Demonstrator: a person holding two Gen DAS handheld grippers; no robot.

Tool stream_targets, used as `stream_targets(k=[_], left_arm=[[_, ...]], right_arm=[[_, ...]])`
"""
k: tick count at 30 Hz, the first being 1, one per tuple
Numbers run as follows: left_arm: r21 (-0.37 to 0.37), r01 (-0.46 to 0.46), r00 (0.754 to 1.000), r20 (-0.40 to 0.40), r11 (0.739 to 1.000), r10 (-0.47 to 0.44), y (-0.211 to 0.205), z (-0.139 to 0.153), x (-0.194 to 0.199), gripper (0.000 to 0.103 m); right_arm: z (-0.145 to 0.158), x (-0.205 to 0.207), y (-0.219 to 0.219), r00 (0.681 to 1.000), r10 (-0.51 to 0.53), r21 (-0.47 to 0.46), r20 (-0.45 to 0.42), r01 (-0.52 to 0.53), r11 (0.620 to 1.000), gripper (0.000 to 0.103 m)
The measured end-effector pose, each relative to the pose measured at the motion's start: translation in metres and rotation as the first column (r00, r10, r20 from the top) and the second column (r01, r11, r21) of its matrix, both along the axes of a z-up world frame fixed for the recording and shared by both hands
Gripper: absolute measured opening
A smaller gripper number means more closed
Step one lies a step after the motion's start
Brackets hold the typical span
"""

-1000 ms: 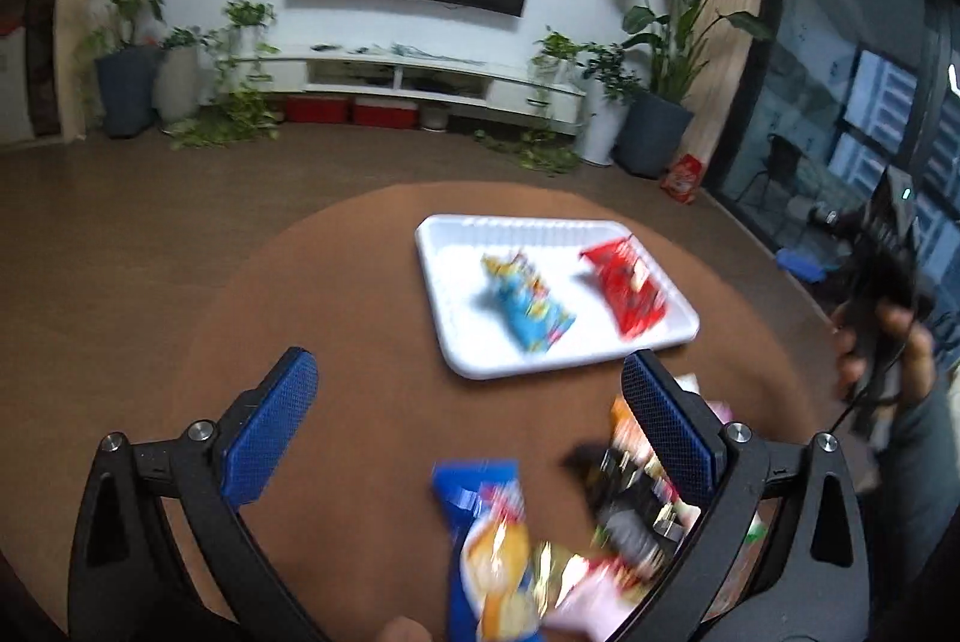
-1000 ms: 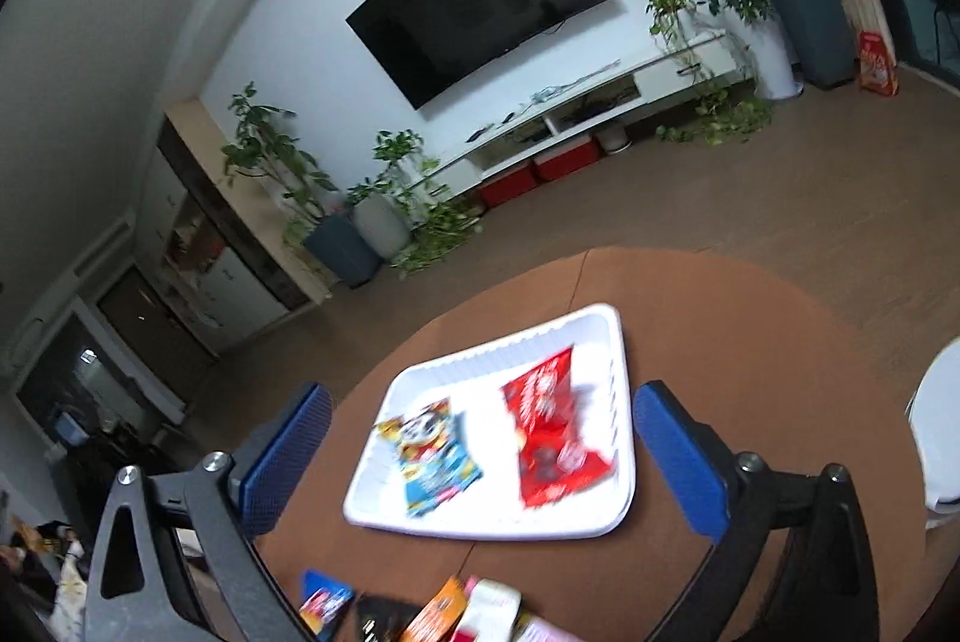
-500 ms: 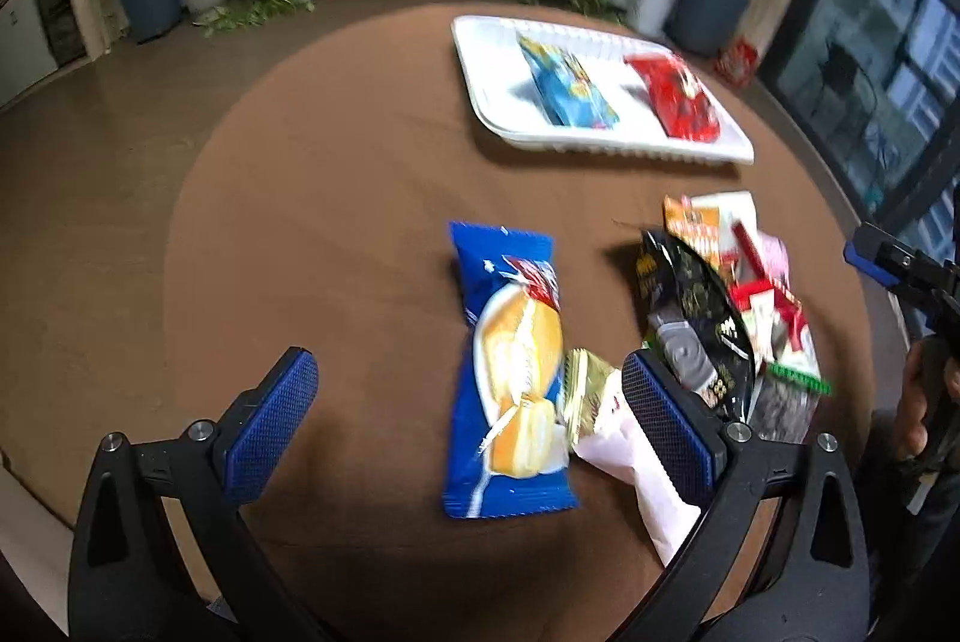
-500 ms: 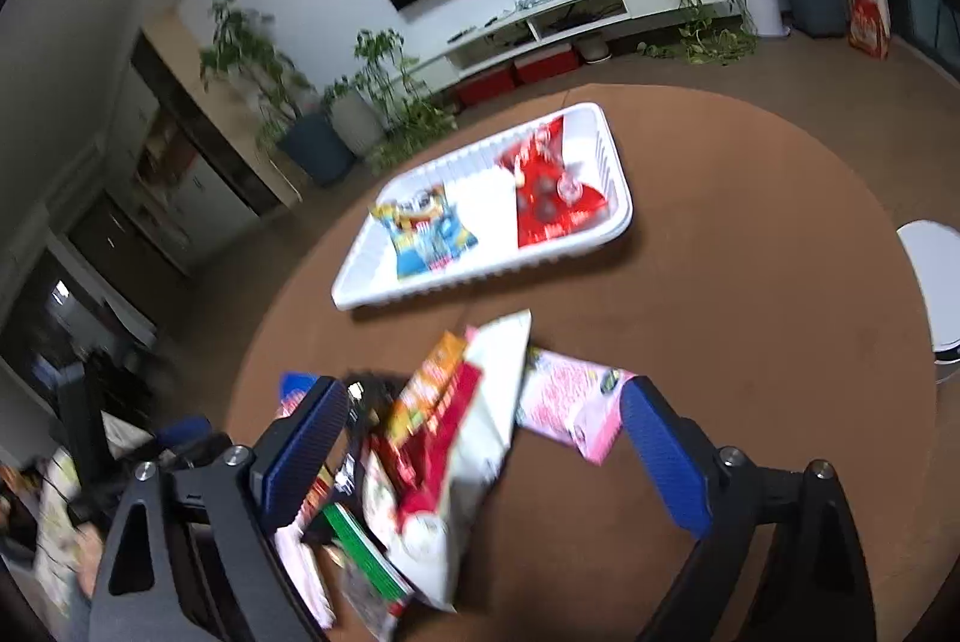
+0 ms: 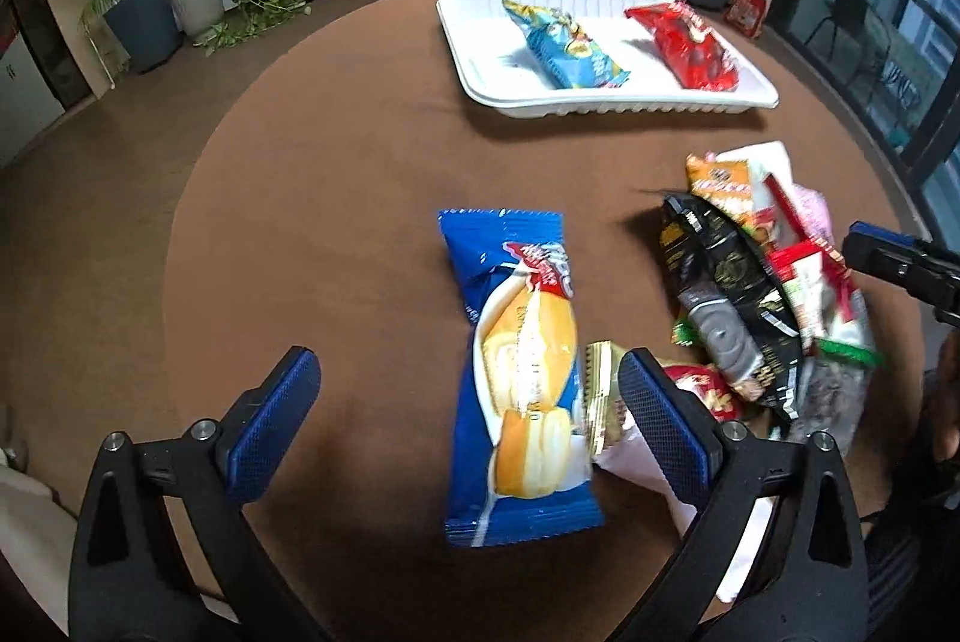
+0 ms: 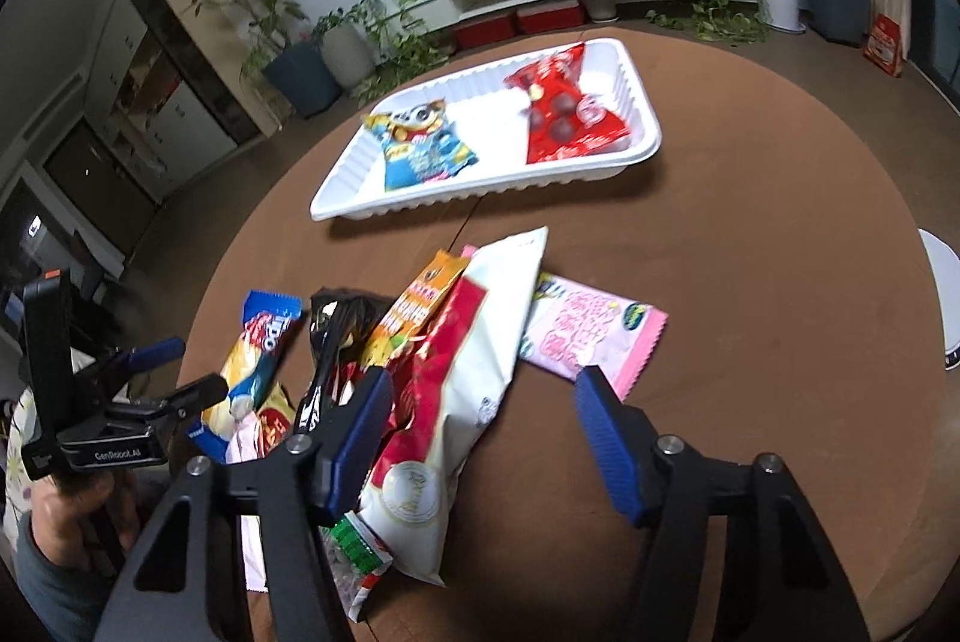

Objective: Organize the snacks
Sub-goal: 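Grasp the blue cream-bun packet with the left tool while the right tool grasps the white-red packet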

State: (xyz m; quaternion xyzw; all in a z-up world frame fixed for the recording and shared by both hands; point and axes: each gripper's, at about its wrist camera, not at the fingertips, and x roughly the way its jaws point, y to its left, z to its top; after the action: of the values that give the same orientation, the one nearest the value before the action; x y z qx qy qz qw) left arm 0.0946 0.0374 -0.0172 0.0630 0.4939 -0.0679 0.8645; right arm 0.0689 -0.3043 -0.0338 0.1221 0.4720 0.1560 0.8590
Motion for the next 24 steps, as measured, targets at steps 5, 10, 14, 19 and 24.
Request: stream_targets(k=[5,10,14,19,24], left_arm=[[0.010,-0.010,1.000,-0.021,1.000,0.010,0.003,-0.009,0.006,0.091],[-0.002,-0.006,0.999,-0.040,1.000,0.005,0.005,-0.014,0.013,0.085],[0.007,0.000,0.999,-0.048,1.000,0.000,0.003,-0.017,0.018,0.084],[-0.004,0.022,0.997,-0.077,1.000,-0.022,0.000,-0.023,0.026,0.058],[-0.037,0.038,0.996,-0.084,0.999,-0.041,-0.001,-0.027,0.030,0.054]], right_arm=[[-0.005,0.000,0.013,0.999,0.039,-0.051,-0.015,-0.040,0.998,0.067],[-0.011,0.002,0.014,0.998,0.035,-0.070,-0.050,-0.039,0.997,0.066],[-0.020,0.004,0.017,0.995,0.046,-0.078,-0.093,-0.053,0.996,0.066],[-0.024,0.005,0.016,0.992,0.038,-0.085,-0.117,-0.048,0.995,0.066],[-0.024,0.005,0.017,0.993,0.037,-0.094,-0.116,-0.049,0.994,0.065]])
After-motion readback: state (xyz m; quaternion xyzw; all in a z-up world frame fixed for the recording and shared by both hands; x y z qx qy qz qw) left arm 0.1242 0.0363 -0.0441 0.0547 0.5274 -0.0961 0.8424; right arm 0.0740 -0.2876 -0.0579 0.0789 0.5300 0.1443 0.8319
